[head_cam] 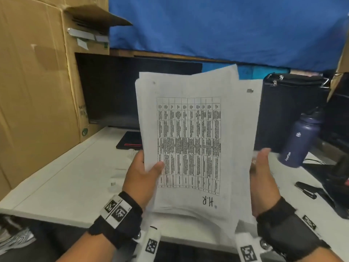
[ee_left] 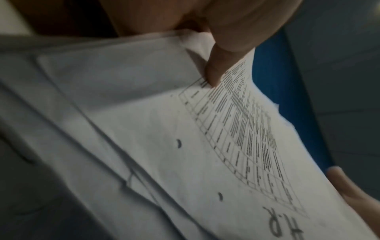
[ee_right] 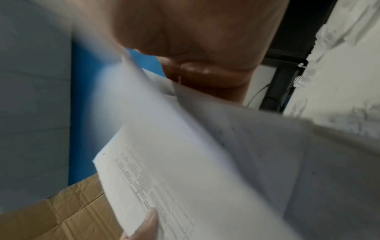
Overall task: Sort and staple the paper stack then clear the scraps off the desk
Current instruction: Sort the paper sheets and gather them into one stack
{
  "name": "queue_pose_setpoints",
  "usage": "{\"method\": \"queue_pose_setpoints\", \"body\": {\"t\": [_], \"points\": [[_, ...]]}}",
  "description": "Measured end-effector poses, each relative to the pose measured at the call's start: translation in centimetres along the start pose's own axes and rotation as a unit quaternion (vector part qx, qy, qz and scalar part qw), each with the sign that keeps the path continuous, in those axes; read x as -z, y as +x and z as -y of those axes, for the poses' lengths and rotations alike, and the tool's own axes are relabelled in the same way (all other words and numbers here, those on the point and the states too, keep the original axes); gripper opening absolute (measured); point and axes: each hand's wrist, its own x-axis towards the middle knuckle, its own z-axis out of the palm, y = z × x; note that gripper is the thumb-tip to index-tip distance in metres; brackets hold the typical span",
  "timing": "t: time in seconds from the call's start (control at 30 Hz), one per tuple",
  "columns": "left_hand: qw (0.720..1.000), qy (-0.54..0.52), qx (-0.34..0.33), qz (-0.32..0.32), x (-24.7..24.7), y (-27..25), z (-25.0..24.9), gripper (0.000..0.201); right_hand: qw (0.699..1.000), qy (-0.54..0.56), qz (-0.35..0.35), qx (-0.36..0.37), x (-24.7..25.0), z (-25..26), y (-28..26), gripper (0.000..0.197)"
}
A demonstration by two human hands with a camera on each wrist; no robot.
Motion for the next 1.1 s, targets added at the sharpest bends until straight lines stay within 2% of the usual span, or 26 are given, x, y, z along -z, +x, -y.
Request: {"method": "queue_pose_setpoints", "body": {"t": [0.03,0.07,0.13,0.17,0.23,0.33,0.53,0.67,0.8,0.87,0.97,1.1], "points": [[1.000,0.002,-0.015,-0.006,-0.1,0.0,0.0,0.032,0.999,0.032,0.014,0.006,0.2,0.2,-0.1,0.068],[1.000,0.002,-0.028,-0.009,-0.2,-0.1,-0.1,0.032,0.999,0.018,0.014,0.024,0.6,0.0,0.1,0.058],[0.999,0.010,-0.045,-0.007,-0.5,-0.2,0.1,0.031,0.992,-0.094,0.008,0.087,1.5,-0.4,0.7,0.033],[0.999,0.017,-0.047,0.000,-0.7,-0.4,0.3,0.031,0.980,-0.158,-0.011,0.117,1.9,-0.5,0.9,0.029],[0.999,0.019,-0.039,0.012,-1.0,-1.0,1.0,0.032,0.966,-0.209,-0.038,0.149,2.0,-0.7,0.6,0.035],[0.999,-0.015,-0.035,0.016,-1.1,-1.5,1.7,0.041,0.959,-0.222,-0.045,0.170,2.3,-1.9,0.4,0.049],[0.990,-0.055,-0.129,0.034,-1.1,-1.1,-0.2,0.079,0.967,-0.068,-0.028,0.242,0.9,-0.8,0.7,0.076],[0.985,0.002,-0.170,0.036,-1.0,-0.4,-0.7,0.080,0.964,-0.063,0.005,0.260,-0.5,1.0,1.3,0.083],[0.986,0.002,-0.160,0.039,-0.7,-0.1,-0.9,0.078,0.952,-0.061,-0.057,0.293,-0.4,1.7,2.3,0.074],[0.986,0.012,-0.163,0.034,-0.7,-0.3,-1.1,0.081,0.943,-0.098,-0.057,0.312,-1.0,2.2,2.4,0.071],[0.989,-0.002,-0.148,0.030,-0.6,-0.3,-1.6,0.081,0.927,-0.155,-0.054,0.337,-2.1,2.9,2.2,0.076],[0.989,-0.001,-0.148,0.018,-0.9,-0.3,-2.6,0.074,0.908,-0.174,-0.100,0.369,-2.4,4.1,2.2,0.090]]}}
